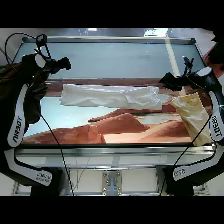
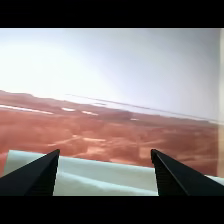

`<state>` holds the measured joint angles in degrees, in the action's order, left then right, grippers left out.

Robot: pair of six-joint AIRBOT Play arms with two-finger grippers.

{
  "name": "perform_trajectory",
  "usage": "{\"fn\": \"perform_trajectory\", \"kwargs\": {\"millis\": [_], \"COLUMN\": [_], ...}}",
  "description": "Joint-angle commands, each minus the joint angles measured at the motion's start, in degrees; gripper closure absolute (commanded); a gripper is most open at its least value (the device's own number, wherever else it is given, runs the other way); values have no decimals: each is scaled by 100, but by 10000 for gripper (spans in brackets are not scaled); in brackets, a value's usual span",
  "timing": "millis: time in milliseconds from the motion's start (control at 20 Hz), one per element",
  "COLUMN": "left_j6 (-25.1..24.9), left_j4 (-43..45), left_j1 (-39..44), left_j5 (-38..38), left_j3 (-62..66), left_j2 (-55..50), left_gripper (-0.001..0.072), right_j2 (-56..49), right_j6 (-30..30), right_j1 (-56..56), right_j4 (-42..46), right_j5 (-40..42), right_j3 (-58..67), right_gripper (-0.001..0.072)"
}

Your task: Fold the shirts.

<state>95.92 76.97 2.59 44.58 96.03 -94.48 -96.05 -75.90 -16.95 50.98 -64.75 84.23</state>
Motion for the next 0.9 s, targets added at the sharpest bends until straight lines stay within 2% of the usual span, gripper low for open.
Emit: {"fn": "perform_trajectory", "kwargs": {"millis": [0,50,100,150,350,500,650,850], "left_j6": [-345,-490,-549,-584,-581,-599,-601,-612], "left_j4": [-855,-984,-1097,-1145,-1172,-1320,-1355,-1355], "left_j1": [-4,-2,-2,-2,0,2,2,2], "left_j5": [7,11,9,4,42,92,87,138], "left_j3": [221,221,221,221,221,221,221,221], "left_j2": [48,48,48,48,48,48,48,48], "left_gripper": [50,50,50,50,51,51,52,54], "right_j2": [-140,-302,-448,-603,-1128,-1414,-1628,-1674], "right_j6": [170,186,184,214,837,848,852,1298], "right_j1": [-380,-413,-417,-413,-411,-323,-44,487], "right_j4": [105,90,39,-87,-1416,-1633,-1768,-2422], "right_j5": [-756,-874,-826,-745,-306,125,162,-26], "right_j3": [-168,-229,-271,-275,-273,-273,-273,-234], "right_gripper": [183,142,43,20,20,20,25,34]}}
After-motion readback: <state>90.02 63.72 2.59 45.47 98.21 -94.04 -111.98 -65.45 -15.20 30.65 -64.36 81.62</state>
